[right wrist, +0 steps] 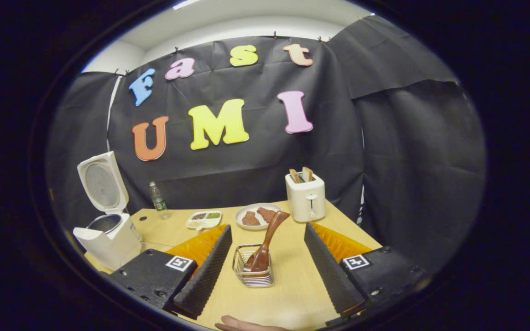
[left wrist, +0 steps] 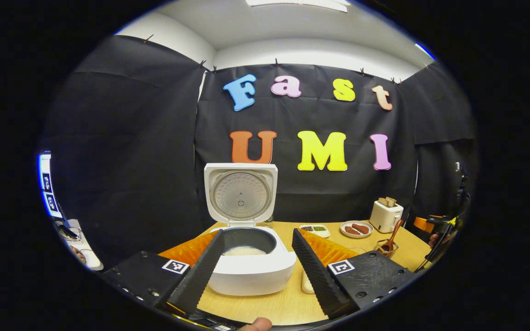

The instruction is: Close the left gripper, press the button to open the rice cooker; take a wooden spoon from the chopstick holder with the right hand, scoop a spoonful of rice and pour it into the rice cooker, then put the wooden spoon back into the chopstick holder.

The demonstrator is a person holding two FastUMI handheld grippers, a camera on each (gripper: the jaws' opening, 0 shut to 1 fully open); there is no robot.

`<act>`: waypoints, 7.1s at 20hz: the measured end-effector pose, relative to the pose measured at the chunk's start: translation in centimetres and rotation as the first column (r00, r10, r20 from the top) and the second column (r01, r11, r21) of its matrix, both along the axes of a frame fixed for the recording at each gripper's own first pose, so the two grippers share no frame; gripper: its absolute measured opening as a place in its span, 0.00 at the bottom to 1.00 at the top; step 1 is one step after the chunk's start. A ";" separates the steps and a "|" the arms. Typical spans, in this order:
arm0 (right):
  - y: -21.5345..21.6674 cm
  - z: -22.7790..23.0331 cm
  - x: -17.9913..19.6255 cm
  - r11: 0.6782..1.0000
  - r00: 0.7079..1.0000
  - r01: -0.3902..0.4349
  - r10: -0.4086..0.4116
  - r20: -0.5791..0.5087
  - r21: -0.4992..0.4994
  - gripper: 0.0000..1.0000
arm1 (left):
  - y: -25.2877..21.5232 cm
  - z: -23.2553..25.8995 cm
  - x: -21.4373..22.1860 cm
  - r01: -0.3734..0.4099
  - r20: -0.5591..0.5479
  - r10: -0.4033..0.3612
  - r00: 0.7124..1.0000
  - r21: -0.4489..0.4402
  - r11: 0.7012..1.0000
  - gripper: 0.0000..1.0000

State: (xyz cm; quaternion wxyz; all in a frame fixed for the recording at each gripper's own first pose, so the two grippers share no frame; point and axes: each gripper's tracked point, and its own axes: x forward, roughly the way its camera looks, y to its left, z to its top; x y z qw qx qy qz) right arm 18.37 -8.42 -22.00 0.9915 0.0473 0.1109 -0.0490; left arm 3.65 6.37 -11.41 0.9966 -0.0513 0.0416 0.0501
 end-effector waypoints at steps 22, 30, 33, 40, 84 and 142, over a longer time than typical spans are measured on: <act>-2.2 -13.0 13.4 0.990 0.958 0.041 -0.001 -0.287 0.135 0.69 | -0.5 -0.3 -5.1 0.072 0.036 -0.073 0.997 0.026 0.997 0.94; 0.7 -9.8 12.5 0.983 0.972 -0.028 0.070 -0.226 0.183 0.23 | -2.2 -1.1 -5.4 0.132 0.012 -0.132 0.991 0.045 0.990 0.96; 0.7 -7.5 11.6 0.985 0.982 -0.030 0.061 -0.179 0.168 0.18 | -1.3 -1.1 -5.8 0.115 0.018 -0.116 0.993 0.040 0.993 0.96; 1.3 -1.4 9.2 0.998 0.998 -0.038 0.041 -0.057 0.047 0.13 | 0.3 -1.0 -7.0 0.092 0.032 -0.093 0.995 0.025 0.995 0.96; 32.1 -10.9 -0.3 0.917 0.896 -0.378 0.397 -0.199 0.127 0.13 | 1.2 -2.3 -7.9 0.077 0.036 -0.077 0.996 -0.023 0.997 0.94; 23.5 7.7 3.5 0.156 0.949 -0.229 0.255 0.185 0.961 0.10 | 6.5 -2.4 -11.5 0.037 0.070 -0.036 0.997 -0.015 0.999 0.94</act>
